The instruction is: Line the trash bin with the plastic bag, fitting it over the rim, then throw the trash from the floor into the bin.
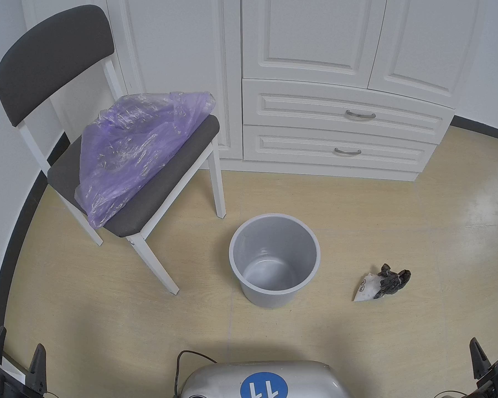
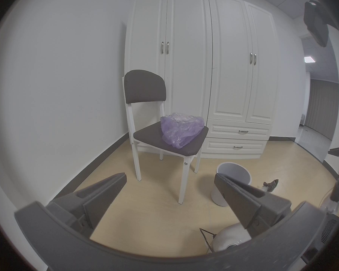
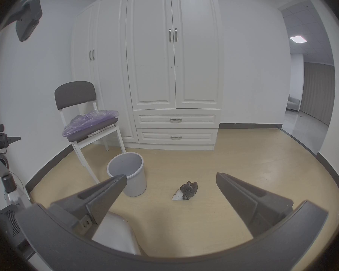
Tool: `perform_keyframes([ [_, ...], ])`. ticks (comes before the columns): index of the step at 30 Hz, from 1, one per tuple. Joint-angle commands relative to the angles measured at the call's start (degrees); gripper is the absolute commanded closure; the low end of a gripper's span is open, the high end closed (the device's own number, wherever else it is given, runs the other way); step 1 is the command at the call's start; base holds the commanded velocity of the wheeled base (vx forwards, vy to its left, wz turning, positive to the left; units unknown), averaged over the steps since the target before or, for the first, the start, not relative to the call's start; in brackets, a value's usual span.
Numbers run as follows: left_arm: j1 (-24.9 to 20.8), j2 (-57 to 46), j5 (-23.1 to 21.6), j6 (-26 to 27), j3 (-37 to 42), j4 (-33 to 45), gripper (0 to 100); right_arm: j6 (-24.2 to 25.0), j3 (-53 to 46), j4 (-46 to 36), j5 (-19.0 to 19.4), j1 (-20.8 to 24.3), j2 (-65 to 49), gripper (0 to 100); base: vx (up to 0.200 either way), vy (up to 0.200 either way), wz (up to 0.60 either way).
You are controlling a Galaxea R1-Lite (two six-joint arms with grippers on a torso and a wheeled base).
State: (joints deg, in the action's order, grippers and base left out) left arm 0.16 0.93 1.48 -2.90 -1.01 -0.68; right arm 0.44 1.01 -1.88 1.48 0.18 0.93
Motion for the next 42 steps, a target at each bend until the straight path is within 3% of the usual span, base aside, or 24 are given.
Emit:
perform_keyframes([
  [1,0.02,-0.84,0.11,-0.17,1.01,-0.02,0,0.00,-0.84,0.03,0.02,-0.01,-0.93,0,0.000,0.000,0.00],
  [38,0.02,-0.84,0.46,-0.35,1.01,-0.02,0,0.18,-0.92,0.12,-0.51,-0.18,-0.84,0,0.000,0.000,0.00],
  [41,-0.07,-0.84,0.19,0.44,1.01,-0.02,0,-2.46,-0.92,0.03,0.37,-0.18,-0.84,0,0.000,0.000,0.00],
  [42,0.02,-0.93,-0.86,4.04,1.01,-0.99,0,-5.27,-0.92,0.03,2.04,-0.18,-0.93,0,0.000,0.000,0.00],
])
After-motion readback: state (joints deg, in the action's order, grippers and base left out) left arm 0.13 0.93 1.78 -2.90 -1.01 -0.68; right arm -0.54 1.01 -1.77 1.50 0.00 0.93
